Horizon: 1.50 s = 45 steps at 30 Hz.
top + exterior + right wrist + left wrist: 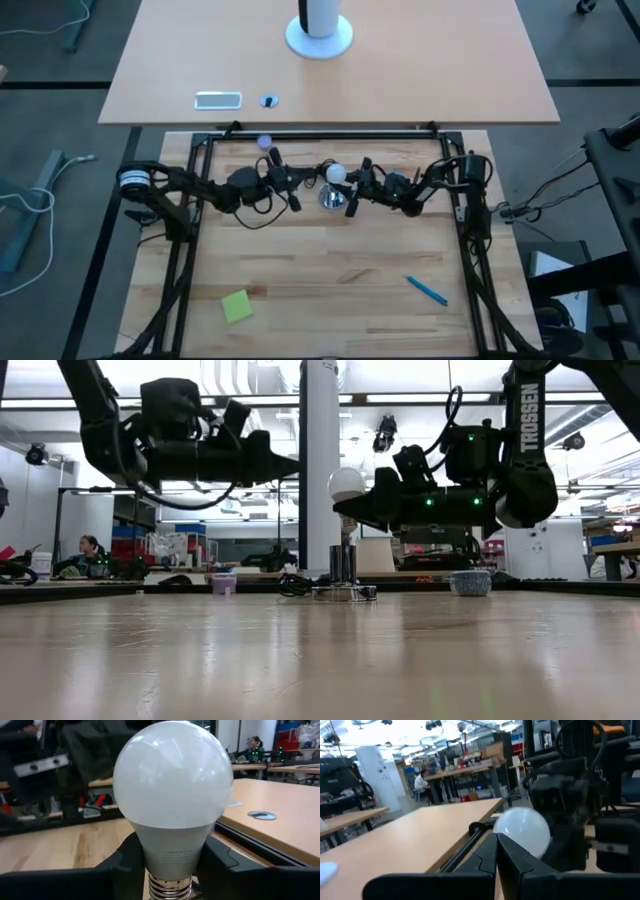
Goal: Screw lightbulb
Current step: Insert the bulb into the lamp
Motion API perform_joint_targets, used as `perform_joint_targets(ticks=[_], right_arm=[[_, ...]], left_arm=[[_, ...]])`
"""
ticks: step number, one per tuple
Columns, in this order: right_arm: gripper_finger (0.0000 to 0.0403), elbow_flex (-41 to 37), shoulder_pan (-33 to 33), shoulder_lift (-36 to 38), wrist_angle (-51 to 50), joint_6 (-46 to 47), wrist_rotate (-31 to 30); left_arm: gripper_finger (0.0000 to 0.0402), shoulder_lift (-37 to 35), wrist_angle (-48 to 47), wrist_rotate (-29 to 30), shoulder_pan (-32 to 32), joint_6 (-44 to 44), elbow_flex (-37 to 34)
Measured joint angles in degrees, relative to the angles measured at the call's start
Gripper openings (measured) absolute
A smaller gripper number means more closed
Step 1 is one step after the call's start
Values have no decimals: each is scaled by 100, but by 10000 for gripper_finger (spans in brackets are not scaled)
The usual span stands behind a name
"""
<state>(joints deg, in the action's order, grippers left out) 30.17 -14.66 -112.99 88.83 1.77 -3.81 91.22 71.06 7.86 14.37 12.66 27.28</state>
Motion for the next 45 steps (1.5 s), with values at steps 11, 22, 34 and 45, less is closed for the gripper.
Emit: perform_joint_targets(ticks=[11, 22, 34, 45], right_arm=[[114, 234, 2, -641, 36, 92, -68], [114, 288, 43, -696, 44, -115, -68], [203, 282, 90, -658, 21, -146, -75], [196, 231, 105, -404, -526, 2, -95]], left_arm=[[0, 131, 55, 2, 37, -8, 56], [0, 432, -123, 11, 69, -101, 256], [0, 1288, -228, 11, 74, -275, 805], [0, 1278, -319, 259, 74, -290, 879]])
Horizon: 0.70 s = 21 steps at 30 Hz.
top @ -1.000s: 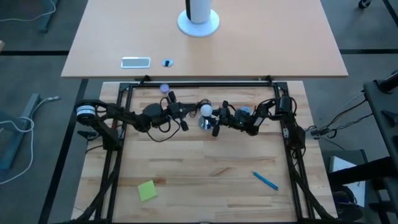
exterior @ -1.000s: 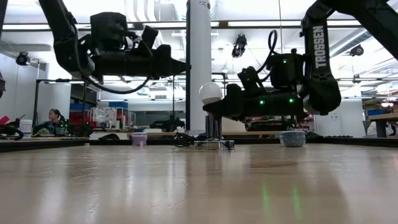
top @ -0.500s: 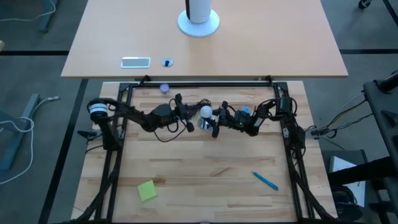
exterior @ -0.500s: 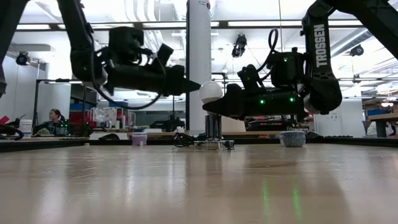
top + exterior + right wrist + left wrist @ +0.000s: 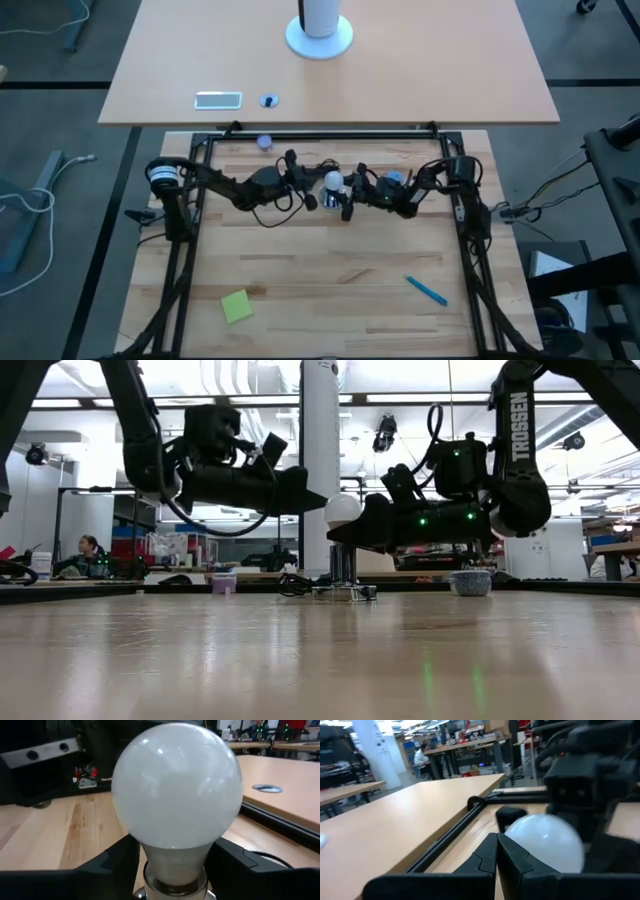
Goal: Screw lightbulb
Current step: Insert the bulb into the lamp
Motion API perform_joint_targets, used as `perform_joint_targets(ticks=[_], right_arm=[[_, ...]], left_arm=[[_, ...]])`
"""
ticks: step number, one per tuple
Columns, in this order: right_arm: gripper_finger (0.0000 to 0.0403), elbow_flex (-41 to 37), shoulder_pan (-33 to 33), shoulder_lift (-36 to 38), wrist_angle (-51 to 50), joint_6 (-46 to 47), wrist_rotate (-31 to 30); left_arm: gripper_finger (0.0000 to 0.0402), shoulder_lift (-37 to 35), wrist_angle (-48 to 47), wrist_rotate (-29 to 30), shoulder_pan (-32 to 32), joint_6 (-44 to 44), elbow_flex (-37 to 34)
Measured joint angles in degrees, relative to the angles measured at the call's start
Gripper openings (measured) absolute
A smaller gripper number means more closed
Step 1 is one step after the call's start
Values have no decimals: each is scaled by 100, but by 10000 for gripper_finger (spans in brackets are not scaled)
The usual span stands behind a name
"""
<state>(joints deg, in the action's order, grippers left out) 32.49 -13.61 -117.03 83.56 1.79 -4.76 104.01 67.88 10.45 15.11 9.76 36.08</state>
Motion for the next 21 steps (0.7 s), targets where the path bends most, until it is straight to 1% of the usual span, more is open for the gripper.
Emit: perform_joint_targets(ticks=[1, 5, 8, 16, 18, 21], right_arm=[[199, 0, 6, 47, -100, -13, -35], [213, -28, 37, 263, -541, -20, -283], [227, -37, 45, 449, -913, -27, -286], [258, -78, 63, 824, -1328, -62, -286], [264, -82, 63, 901, -1480, -52, -286], [271, -89, 66, 985, -1711, 95, -284]], left_arm=[[0, 0, 0, 86, 0, -1, -10], [0, 0, 2, 116, 15, 6, -38], [0, -23, 3, 119, 15, 22, -48], [0, -141, -42, 120, 33, 69, -59], [0, -260, -246, 124, 39, 148, -62], [0, -543, -690, 342, 39, 325, -57]])
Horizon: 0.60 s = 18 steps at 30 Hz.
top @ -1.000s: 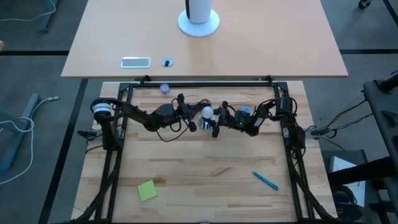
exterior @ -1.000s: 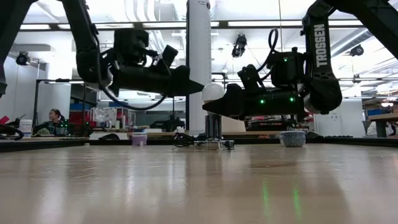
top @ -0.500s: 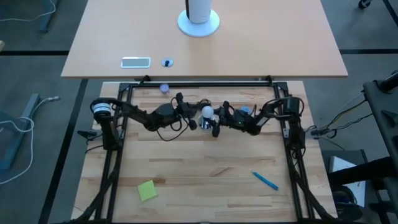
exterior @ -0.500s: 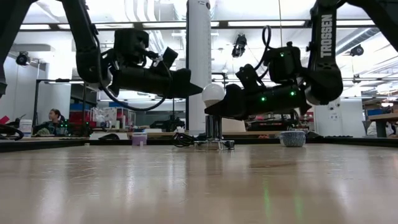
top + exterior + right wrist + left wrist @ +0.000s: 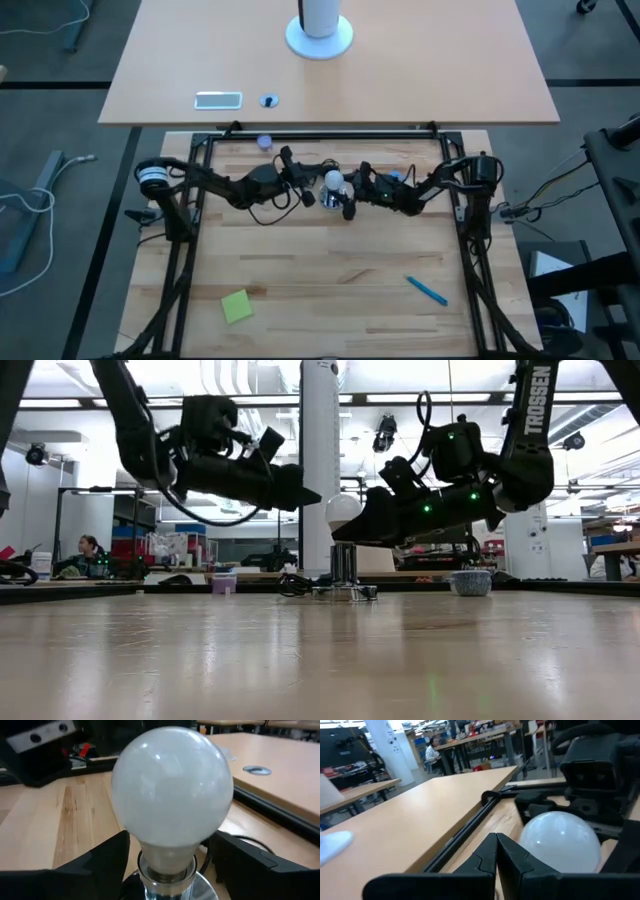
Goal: Screw lightbulb
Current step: Insert the bulb into the lamp
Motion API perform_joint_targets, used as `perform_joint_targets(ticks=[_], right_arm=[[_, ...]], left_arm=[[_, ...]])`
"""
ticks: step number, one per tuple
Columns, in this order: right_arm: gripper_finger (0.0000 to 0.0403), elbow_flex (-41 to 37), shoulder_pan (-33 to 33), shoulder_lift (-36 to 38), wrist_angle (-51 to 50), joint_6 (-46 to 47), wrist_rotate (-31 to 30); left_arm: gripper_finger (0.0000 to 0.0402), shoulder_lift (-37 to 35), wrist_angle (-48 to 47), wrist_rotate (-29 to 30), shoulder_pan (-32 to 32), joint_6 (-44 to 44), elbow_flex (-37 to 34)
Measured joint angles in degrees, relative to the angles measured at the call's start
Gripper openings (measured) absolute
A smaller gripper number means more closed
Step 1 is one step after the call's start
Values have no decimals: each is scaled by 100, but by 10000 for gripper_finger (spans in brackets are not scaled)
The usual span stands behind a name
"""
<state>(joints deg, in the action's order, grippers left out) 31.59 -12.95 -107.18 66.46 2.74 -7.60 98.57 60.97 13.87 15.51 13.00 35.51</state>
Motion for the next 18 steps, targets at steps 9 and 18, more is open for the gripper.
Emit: perform_joint_targets(ticks=[9, 18], right_arm=[[274, -60, 35, 173, -251, 110, 7], [271, -219, 104, 953, -1346, 120, 4]], left_arm=[[0, -1045, -1325, 169, 0, 236, -26], [0, -1735, -1858, 167, 2, 257, -189]])
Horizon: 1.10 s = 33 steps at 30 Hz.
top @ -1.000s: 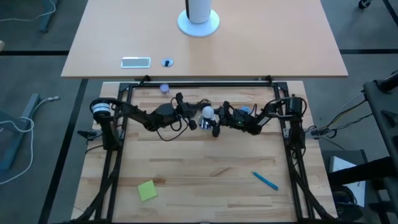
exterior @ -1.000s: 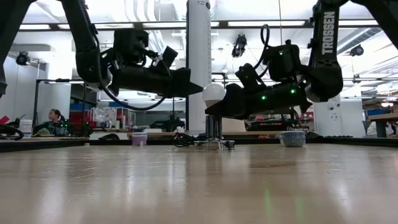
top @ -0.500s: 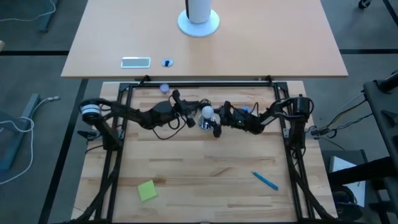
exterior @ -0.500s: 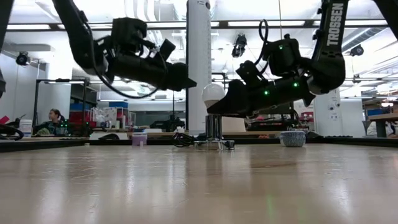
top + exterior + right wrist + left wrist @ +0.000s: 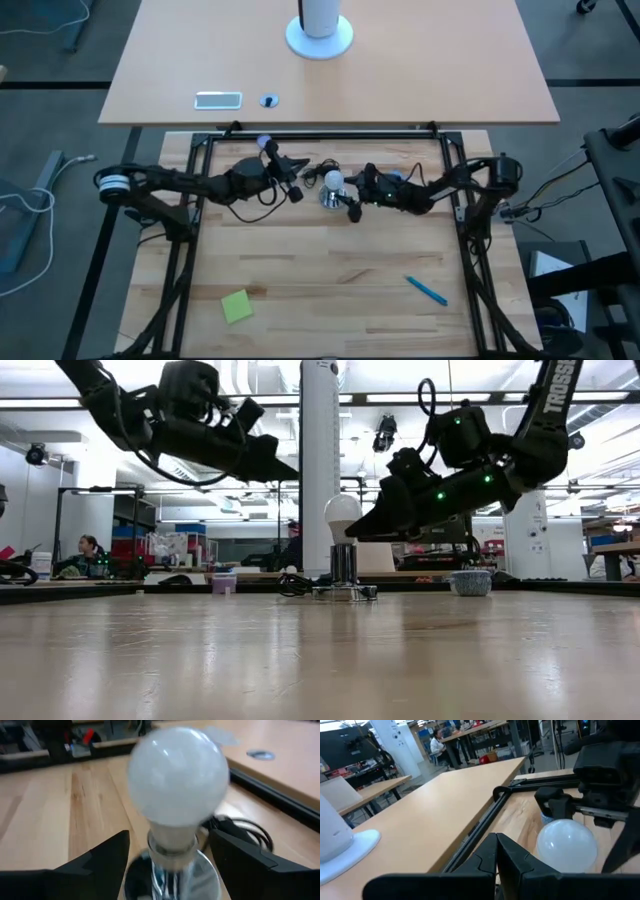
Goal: Screw lightbulb
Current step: Insert the bulb into the lamp
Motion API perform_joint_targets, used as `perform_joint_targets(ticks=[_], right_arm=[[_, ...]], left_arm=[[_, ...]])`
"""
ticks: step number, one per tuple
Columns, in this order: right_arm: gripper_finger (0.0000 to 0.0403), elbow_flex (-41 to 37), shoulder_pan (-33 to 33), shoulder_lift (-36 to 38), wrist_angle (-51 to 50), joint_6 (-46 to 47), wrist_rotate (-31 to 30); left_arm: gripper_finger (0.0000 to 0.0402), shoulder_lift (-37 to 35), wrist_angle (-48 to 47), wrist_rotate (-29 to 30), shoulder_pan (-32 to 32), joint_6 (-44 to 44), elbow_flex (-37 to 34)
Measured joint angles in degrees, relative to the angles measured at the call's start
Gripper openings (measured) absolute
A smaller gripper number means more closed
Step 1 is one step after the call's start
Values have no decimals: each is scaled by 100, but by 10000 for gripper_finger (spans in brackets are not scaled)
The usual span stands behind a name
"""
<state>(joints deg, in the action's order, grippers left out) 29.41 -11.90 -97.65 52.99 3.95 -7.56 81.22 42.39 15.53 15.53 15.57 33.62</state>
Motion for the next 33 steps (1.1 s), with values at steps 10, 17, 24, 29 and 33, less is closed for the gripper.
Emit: perform_joint_targets(ticks=[10, 17, 24, 29, 33], right_arm=[[251, -7, -7, 1410, -2361, 25, -499], [146, -2, -119, 2030, -2781, -94, -1038], [9, 0, -164, 2059, -2702, -278, -874], [4, 1, -163, 2057, -2650, -155, -691], [2, 2, -162, 2003, -2474, -105, -578]], left_arm=[[0, -59, -65, -1614, -20, -504, -455], [0, -30, -33, -1806, -101, -672, -557], [0, 336, -12, -1762, -136, -534, -272], [0, 656, -39, -1760, -136, -474, -103], [0, 842, -60, -1760, -136, -473, 16]])
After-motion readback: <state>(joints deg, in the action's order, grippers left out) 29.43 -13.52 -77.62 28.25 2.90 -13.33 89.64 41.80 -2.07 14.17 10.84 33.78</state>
